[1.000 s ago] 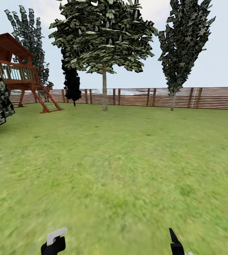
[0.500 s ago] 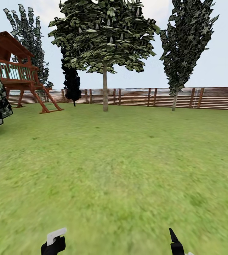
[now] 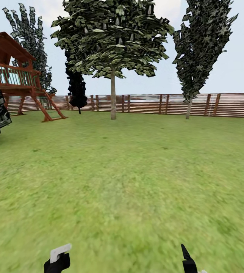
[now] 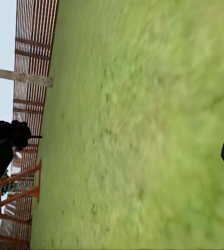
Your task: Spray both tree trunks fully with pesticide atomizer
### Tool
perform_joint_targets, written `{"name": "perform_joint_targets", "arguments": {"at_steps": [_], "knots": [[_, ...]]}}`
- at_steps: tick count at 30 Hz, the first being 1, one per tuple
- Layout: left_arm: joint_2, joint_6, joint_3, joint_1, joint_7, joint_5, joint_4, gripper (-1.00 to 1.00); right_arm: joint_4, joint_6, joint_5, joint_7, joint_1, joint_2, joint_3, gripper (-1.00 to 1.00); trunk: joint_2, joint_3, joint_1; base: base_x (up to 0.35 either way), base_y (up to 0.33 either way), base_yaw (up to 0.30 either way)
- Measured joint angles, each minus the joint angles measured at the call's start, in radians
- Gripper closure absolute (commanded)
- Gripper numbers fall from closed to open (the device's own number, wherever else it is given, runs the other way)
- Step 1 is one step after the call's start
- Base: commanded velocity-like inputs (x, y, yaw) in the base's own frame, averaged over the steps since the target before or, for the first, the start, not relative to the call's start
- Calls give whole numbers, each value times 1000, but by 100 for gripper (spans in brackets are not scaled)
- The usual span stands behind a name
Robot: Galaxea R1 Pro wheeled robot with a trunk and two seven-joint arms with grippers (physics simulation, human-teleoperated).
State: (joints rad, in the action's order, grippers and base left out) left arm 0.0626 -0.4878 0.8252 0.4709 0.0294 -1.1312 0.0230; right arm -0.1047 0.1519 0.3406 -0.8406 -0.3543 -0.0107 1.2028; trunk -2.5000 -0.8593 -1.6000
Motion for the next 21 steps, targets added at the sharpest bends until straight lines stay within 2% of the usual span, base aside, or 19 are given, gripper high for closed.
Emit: {"name": "perform_joint_targets", "arguments": {"at_steps": [21], "knots": [[0,0,0,0,0,0,0,100,0,0,0,0,0,0,0,-100,0,0,0,323,118,0]]}}
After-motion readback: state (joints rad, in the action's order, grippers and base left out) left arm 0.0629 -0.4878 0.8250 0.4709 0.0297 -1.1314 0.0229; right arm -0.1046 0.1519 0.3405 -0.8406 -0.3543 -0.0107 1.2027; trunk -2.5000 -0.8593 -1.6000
